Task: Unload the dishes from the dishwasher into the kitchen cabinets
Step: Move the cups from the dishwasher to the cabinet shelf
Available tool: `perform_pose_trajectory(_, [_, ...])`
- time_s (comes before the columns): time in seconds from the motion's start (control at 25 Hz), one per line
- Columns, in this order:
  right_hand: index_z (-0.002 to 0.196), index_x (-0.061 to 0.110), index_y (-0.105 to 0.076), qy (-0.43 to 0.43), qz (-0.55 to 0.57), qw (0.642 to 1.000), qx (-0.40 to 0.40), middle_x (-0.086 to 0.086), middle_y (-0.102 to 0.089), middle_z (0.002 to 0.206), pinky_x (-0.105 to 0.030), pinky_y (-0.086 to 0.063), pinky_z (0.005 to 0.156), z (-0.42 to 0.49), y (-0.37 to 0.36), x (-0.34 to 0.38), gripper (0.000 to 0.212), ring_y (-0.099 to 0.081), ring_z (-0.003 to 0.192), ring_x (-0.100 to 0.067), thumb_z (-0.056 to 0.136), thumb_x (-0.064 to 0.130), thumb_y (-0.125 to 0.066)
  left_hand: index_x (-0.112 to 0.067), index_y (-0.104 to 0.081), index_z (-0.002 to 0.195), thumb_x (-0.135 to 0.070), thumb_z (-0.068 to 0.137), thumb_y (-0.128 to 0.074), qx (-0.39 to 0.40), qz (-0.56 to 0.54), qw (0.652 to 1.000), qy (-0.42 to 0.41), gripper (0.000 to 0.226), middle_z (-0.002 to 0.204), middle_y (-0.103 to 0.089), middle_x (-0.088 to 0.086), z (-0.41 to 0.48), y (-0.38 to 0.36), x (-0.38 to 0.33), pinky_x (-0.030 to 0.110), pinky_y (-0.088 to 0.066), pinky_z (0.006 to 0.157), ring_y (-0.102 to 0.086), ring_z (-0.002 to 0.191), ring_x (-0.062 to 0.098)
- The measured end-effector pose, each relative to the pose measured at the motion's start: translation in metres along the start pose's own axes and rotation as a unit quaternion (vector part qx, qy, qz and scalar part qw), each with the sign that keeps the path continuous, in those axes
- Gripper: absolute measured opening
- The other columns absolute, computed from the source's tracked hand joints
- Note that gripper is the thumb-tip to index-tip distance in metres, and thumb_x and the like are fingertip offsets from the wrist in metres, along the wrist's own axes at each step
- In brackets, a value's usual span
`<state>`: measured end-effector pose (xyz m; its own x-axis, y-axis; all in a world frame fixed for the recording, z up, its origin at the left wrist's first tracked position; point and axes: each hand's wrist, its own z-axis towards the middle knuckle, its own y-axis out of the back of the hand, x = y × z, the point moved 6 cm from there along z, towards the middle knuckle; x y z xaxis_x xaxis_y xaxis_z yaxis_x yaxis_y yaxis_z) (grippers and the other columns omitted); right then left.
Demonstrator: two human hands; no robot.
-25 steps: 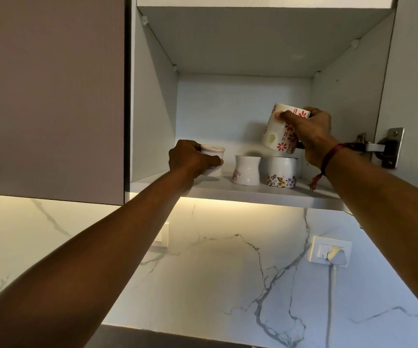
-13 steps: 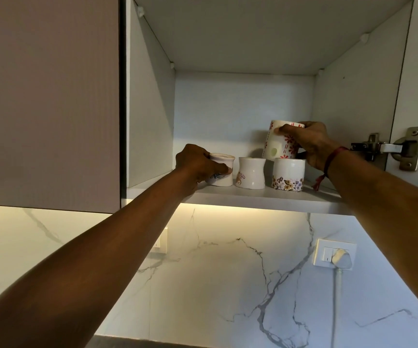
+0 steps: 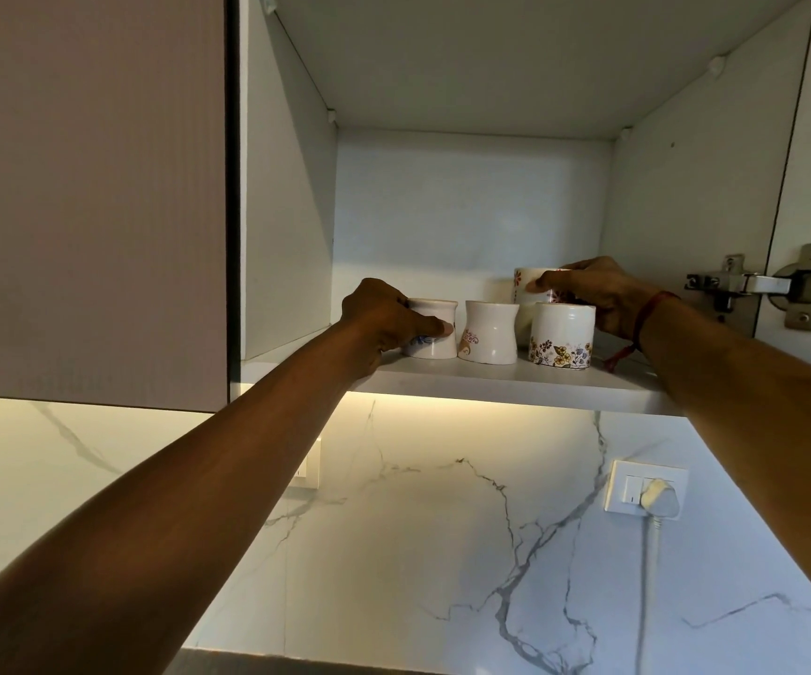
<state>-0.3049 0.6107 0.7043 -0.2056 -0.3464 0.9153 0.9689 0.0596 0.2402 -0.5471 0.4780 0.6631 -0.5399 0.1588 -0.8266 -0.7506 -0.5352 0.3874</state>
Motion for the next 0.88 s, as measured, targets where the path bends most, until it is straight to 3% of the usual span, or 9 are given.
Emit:
perform_pose_trajectory(0.12, [0.107,-0.003,-0.063,-0.009,-0.011,1.000,0.018,-0.013,-0.067,0.086,-0.026,-0.053,0.045,0.000,-0.002,-0.003,0.041,-0.065,0.065,-0.022,0.072,0.009,-0.081,-0.004,-0.067,0.103,-0.028,0.065,-0.088,0.006,0.010,1.000,-0.003,0.050,0.106,-0.067,0.010,0.001,-0.001,0.000,0.037,-0.053,0.093,-0.064,0.099,0.025])
perform_pose_trajectory(0.44, [0.115,-0.006,-0.061,-0.024,-0.014,0.998,0.050,-0.020,-0.069,0.103,-0.048,-0.055,0.084,0.003,-0.003,-0.008,0.047,-0.067,0.082,-0.032,0.073,0.009,-0.078,-0.001,-0.065,0.111,-0.031,0.068,-0.086,0.025,0.051,0.998,-0.016,0.057,0.113,-0.067,0.010,0.005,-0.006,-0.002,0.040,-0.049,0.099,-0.062,0.106,0.027])
perform_pose_trajectory(0.6, [0.116,-0.006,-0.059,-0.033,0.008,0.997,0.066,-0.019,-0.068,0.100,-0.041,-0.058,0.072,-0.001,-0.004,-0.008,0.044,-0.066,0.074,-0.028,0.077,0.007,-0.075,-0.002,-0.064,0.116,-0.036,0.072,-0.083,0.031,0.091,0.995,-0.030,0.059,0.115,-0.065,0.010,0.006,-0.007,-0.005,0.036,-0.047,0.100,-0.060,0.109,0.026])
perform_pose_trajectory(0.68, [0.119,-0.005,-0.057,-0.039,0.016,0.996,0.073,-0.021,-0.066,0.108,-0.045,-0.057,0.078,-0.004,-0.005,-0.008,0.048,-0.066,0.078,-0.029,0.077,0.008,-0.075,-0.002,-0.062,0.118,-0.037,0.073,-0.082,0.035,0.093,0.995,-0.026,0.061,0.115,-0.065,0.009,0.007,-0.008,-0.005,0.033,-0.047,0.098,-0.060,0.109,0.025])
perform_pose_trajectory(0.8, [0.125,0.000,-0.056,-0.043,0.033,0.995,0.080,-0.021,-0.062,0.120,-0.048,-0.052,0.088,-0.009,-0.006,-0.006,0.054,-0.064,0.087,-0.030,0.078,0.018,-0.075,0.002,-0.059,0.120,-0.036,0.070,-0.084,0.041,0.064,0.997,-0.014,0.067,0.117,-0.064,0.009,0.005,-0.008,-0.004,0.036,-0.048,0.100,-0.060,0.110,0.025])
perform_pose_trajectory(0.88, [0.124,0.007,-0.058,-0.034,0.029,0.997,0.069,-0.017,-0.060,0.125,-0.051,-0.049,0.093,-0.014,-0.004,-0.001,0.061,-0.061,0.101,-0.032,0.075,0.037,-0.077,0.007,-0.053,0.123,-0.034,0.071,-0.084,0.041,0.030,0.999,0.000,0.073,0.121,-0.061,0.015,0.001,-0.007,-0.004,0.041,-0.047,0.102,-0.058,0.115,0.030])
